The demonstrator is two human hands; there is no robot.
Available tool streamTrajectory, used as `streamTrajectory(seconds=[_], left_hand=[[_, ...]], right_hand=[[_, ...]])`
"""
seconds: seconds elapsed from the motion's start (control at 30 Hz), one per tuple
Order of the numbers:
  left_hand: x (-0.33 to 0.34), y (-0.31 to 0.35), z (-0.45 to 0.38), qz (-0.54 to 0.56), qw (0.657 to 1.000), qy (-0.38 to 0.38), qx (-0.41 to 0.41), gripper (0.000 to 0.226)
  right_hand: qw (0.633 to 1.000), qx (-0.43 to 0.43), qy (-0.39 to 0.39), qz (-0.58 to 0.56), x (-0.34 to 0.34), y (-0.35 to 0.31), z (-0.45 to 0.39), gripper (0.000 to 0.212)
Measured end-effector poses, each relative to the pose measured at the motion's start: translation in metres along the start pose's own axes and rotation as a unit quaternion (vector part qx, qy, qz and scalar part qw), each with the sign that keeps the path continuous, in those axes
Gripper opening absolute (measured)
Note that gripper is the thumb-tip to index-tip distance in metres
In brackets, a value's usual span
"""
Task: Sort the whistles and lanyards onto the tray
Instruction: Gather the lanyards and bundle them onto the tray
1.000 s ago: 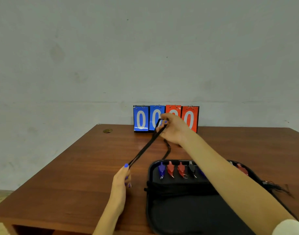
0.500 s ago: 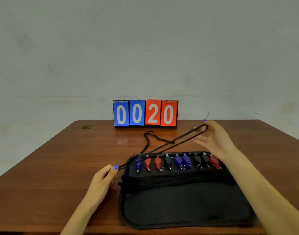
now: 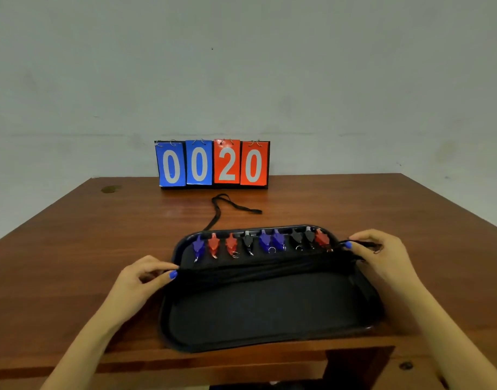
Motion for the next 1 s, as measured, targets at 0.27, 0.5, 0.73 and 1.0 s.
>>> streamTrajectory(seconds=[0.27, 0.5, 0.73, 1.0], left_hand=[[-0.001, -0.004, 0.0, -0.01, 1.0, -0.026, 0.003, 0.036], [0.0, -0.005, 0.0, -0.006, 0.999, -0.033, 0.004, 0.039], [-0.001, -0.006, -0.003, 0.011, 1.0, -0.006, 0.008, 0.036], [0.0, -0.004, 0.0, 0.024, 1.0, -0.01, -0.012, 0.027]], right_hand=[[0.981, -0.004, -0.079, 0.175, 0.001, 0.006, -0.002, 0.019], [0.991, 0.027, -0.069, 0.108, -0.001, 0.012, 0.0, 0.024], [0.993, 0.04, -0.009, 0.115, -0.009, 0.018, -0.004, 0.021], [0.973, -0.043, -0.043, 0.222, 0.013, -0.014, -0.022, 0.022]])
Point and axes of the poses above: each hand's wrist, its own z-axis away from the middle knuckle, its own x-axis out of the palm, y = z × x, the point moved 1 cm from there along -z, towards the middle knuckle, and after that the axes turned 4 degrees about -x, right-handed, at the moved point
